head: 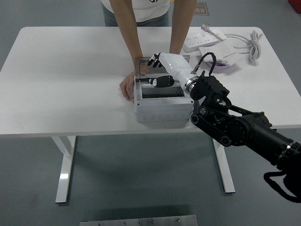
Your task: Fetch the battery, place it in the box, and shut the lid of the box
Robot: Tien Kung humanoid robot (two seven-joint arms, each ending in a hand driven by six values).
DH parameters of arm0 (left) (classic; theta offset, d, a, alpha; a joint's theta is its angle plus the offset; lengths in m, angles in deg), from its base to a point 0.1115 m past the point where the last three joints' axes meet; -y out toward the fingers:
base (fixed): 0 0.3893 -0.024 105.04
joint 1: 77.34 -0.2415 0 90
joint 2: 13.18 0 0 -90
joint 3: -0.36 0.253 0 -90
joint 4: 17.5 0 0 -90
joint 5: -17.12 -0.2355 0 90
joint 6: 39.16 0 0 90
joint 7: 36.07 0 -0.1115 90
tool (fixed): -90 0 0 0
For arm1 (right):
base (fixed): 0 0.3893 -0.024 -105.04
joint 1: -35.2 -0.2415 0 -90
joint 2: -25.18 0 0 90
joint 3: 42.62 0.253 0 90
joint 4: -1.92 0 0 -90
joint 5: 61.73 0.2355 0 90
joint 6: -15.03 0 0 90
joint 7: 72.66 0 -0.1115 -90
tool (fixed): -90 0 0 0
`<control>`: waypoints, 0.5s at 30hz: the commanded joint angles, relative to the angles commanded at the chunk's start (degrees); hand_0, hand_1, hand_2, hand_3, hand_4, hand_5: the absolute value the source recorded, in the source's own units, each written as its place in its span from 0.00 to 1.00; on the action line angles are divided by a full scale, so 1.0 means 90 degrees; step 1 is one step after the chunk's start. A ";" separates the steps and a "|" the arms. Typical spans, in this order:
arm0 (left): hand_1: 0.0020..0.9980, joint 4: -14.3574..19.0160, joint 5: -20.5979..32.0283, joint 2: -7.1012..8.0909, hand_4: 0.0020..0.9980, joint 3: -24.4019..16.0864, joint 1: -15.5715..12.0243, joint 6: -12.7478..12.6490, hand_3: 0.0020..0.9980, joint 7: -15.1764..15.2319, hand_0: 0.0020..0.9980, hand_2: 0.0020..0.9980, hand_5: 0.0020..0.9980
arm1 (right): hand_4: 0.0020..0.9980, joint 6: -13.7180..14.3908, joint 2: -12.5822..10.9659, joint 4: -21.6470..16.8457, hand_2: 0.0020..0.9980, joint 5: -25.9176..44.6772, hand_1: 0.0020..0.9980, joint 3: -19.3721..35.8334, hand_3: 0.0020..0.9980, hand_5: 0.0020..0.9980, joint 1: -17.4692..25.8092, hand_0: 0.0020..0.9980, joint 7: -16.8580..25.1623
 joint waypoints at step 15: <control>0.91 -0.0002 -0.0030 0.0021 0.84 -0.0013 0.0051 0.0014 0.82 0.0000 0.85 0.85 0.68 | 0.80 0.0092 -0.0141 0.0320 0.58 0.0502 0.55 0.0206 0.64 0.59 -0.0469 0.57 0.0138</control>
